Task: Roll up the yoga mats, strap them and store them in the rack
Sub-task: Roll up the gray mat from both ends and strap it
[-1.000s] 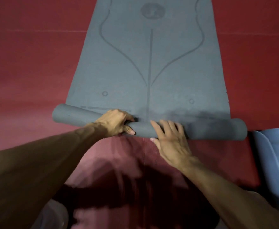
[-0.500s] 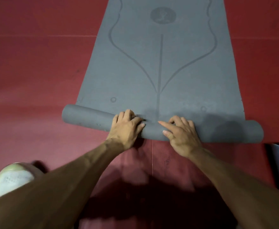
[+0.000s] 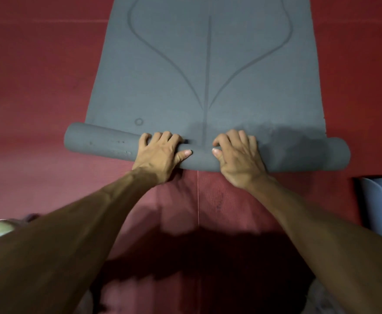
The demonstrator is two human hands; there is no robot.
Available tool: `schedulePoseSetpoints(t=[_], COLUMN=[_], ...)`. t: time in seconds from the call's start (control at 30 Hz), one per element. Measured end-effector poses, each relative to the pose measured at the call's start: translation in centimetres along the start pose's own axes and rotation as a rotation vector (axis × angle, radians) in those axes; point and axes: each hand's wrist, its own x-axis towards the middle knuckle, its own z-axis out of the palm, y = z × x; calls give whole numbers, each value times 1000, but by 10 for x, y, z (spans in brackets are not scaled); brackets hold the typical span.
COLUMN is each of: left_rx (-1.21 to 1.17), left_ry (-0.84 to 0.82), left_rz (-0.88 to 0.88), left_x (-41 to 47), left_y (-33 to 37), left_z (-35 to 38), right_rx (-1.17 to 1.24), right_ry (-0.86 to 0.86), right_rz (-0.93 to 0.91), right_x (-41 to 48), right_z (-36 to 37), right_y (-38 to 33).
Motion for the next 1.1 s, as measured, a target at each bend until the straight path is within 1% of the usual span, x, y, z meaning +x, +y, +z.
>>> schedulePoseSetpoints(t=[0.1, 0.17, 0.2, 0.33, 0.4, 0.47, 0.5, 0.57, 0.67, 0.73, 0.8, 0.87, 1.0, 1.03, 1.1], left_rx=[54, 69, 57, -28, -44, -55, -44, 24, 103, 105, 79, 44, -85, -89, -48], left_ry=[-98, -153, -162, -159, -181, -212, -204, -147, 2, 94, 147, 149, 78, 59, 27], left_rz=[-6, -12, -22, -39, -52, -87, -100, -87, -28, 20, 44, 22, -137, -167, -168], left_x=[19, 29, 32, 38, 48, 58, 61, 62, 51, 41, 28, 17, 14, 17, 22], left_y=[-1, -3, -4, -4, -4, -3, -2, 0, 1, -1, -5, -5, 11, 13, 10], left_z=[-6, -7, -6, -6, -11, -16, -18, -19, -16, -12, -7, -1, -4, -5, -6], right_rx=[-20, -41, -73, -184, -200, -192, -184, -164, -149, -106, -66, -25, -1, -3, -16], right_ry=[122, 143, 107, -125, -150, -210, -249, -260, -273, -325, -340, -367, -400, -395, -391], right_rz=[20, 47, 43, 4, 11, 12, 17, 15, 14, 33, 30, 37, 37, 38, 43], right_x=[3, -4, -10, -26, -13, 2, 8, 17, 24, 29, 36, 42, 47, 47, 45], right_z=[-5, -6, -5, 5, 6, 3, 1, -2, -2, -4, -7, -8, -8, -8, -8], right_y=[-2, -5, -8, -11, -6, -2, 0, 2, 3, 5, 7, 11, 14, 14, 12])
